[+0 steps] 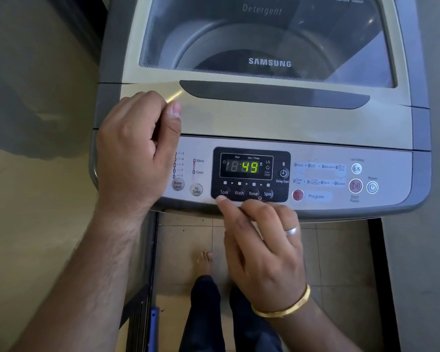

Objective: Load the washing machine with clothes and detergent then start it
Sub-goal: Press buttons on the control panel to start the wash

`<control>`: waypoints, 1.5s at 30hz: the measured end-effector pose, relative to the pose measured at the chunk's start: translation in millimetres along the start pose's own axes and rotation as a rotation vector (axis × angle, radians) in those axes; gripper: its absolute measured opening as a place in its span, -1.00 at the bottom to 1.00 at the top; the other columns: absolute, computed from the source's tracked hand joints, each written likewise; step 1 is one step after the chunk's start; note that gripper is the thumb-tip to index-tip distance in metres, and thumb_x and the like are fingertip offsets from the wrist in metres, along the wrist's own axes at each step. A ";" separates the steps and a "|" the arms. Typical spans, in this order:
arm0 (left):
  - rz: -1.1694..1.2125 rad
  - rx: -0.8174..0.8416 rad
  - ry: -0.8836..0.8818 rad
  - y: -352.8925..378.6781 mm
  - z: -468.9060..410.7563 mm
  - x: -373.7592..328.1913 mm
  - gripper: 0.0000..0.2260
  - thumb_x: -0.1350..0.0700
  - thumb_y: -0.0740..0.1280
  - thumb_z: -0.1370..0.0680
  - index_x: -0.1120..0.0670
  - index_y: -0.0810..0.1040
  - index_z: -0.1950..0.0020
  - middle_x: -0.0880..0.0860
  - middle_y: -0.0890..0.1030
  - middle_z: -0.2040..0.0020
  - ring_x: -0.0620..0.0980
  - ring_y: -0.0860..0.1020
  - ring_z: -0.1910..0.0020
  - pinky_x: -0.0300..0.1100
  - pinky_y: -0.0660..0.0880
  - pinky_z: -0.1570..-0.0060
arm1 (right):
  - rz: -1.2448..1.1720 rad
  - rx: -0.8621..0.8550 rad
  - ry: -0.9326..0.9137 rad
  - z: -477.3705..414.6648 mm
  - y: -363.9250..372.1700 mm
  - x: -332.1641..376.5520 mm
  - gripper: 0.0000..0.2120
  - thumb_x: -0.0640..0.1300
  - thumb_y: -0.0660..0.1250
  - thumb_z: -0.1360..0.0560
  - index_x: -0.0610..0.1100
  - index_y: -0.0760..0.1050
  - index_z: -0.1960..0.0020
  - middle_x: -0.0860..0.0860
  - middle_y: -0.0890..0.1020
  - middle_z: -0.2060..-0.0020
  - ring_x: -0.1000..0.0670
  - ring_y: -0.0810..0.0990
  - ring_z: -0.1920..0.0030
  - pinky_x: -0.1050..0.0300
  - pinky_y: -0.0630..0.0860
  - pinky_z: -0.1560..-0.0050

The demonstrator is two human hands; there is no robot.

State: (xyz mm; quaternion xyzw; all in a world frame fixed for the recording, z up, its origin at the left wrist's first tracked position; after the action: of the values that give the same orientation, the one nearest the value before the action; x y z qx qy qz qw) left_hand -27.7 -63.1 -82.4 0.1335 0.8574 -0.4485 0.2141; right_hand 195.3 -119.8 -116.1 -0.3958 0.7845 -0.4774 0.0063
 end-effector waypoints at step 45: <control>-0.003 0.043 -0.008 -5.8 3.4 -2.2 -0.57 0.15 0.23 -0.86 0.29 0.41 0.19 0.22 0.40 0.31 0.25 0.38 0.29 0.14 0.30 0.25 | 0.282 -0.112 -0.005 11.1 -20.1 -31.5 -0.53 0.01 0.56 -0.55 -0.05 0.62 -0.42 -0.13 0.74 -0.11 -0.16 0.73 -0.14 -0.16 0.63 -0.27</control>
State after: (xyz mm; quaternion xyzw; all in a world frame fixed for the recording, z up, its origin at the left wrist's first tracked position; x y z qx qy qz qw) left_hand -27.4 -69.3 -78.8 0.1349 0.8470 -0.4677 0.2137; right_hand 233.6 -113.0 -118.5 -0.2827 0.8577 -0.4263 0.0530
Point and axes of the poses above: each hand's wrist, its own z-axis away from the middle knuckle, its own y-axis out of the palm, x = y × z, the point moved 1 cm from there along -z, towards the middle knuckle
